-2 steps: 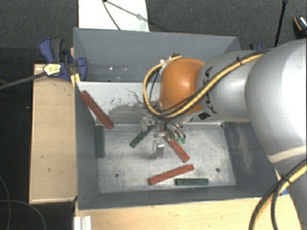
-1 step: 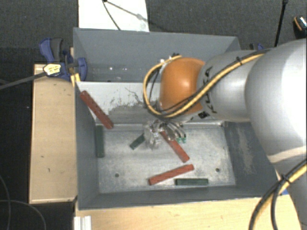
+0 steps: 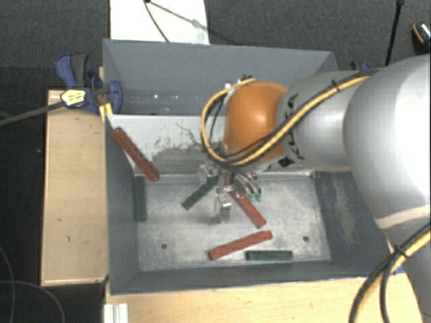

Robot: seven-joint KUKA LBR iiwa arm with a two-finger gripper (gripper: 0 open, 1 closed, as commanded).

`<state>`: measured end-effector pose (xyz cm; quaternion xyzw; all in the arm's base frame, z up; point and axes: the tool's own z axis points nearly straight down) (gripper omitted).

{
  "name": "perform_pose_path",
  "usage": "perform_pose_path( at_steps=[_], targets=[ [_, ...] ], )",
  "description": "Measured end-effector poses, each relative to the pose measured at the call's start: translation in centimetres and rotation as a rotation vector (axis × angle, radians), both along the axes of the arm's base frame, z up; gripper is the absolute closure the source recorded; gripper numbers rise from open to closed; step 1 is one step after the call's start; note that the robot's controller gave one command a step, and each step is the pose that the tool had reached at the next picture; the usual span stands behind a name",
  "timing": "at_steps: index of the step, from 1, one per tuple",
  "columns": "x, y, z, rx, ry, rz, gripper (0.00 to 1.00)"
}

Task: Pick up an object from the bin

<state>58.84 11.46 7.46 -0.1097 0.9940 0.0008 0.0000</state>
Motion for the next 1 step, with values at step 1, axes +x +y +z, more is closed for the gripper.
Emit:
perform_pose_path(
  at_steps=[1],
  targets=[
    [0.06,0.03,0.08,0.001,-0.002,-0.002,1.00]
  ],
)
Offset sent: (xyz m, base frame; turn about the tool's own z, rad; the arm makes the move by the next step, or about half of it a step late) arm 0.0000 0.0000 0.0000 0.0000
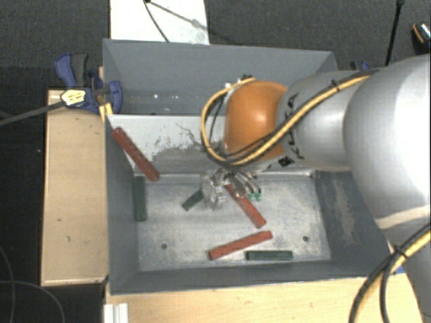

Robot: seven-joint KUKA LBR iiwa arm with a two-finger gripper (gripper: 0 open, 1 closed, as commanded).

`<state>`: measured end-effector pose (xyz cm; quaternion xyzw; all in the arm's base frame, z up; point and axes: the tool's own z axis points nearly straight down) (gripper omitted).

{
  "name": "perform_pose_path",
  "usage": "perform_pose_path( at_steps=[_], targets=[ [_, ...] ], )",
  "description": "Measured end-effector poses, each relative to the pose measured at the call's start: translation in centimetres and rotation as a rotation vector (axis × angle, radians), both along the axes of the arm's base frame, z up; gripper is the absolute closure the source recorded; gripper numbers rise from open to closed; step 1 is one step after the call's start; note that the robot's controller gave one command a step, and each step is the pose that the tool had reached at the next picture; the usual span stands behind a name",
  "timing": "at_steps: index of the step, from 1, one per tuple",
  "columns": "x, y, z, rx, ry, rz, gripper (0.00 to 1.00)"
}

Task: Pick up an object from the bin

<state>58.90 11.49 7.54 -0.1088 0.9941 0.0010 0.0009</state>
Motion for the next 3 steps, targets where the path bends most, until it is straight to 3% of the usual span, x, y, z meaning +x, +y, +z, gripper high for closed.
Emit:
perform_pose_path(
  at_steps=[1,2,3],
  targets=[
    [-0.1,0.0,-0.1,-0.001,0.002,-0.001,0.00],
    [-0.1,0.0,-0.1,-0.001,0.002,-0.003,1.00],
    [-2.5,-1.0,17.5,-0.001,-0.009,0.050,1.00]
  ],
)
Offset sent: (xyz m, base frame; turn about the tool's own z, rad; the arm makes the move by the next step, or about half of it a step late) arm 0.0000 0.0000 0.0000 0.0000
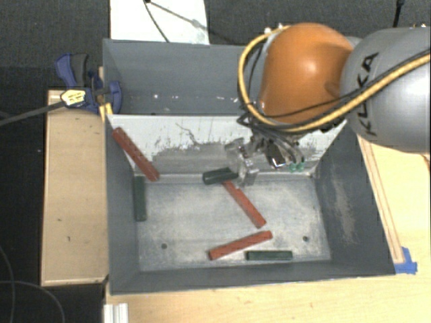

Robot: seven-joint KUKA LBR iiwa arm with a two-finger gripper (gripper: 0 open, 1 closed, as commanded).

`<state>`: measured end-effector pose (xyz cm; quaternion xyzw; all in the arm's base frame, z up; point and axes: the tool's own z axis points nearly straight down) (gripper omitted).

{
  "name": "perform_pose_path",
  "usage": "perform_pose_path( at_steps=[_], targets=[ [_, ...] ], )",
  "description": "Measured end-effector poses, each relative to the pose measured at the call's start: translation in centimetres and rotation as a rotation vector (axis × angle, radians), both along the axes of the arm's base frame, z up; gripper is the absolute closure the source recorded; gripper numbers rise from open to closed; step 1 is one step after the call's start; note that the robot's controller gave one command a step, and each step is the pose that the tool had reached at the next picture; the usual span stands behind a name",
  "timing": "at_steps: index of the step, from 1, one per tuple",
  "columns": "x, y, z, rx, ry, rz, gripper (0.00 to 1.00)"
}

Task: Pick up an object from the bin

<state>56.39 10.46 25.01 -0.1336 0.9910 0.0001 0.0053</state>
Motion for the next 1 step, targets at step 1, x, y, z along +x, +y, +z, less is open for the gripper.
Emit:
perform_pose_path(
  at_steps=[1],
  targets=[
    [0.49,-4.44,-0.90,-0.004,0.010,0.192,1.00]
  ],
)
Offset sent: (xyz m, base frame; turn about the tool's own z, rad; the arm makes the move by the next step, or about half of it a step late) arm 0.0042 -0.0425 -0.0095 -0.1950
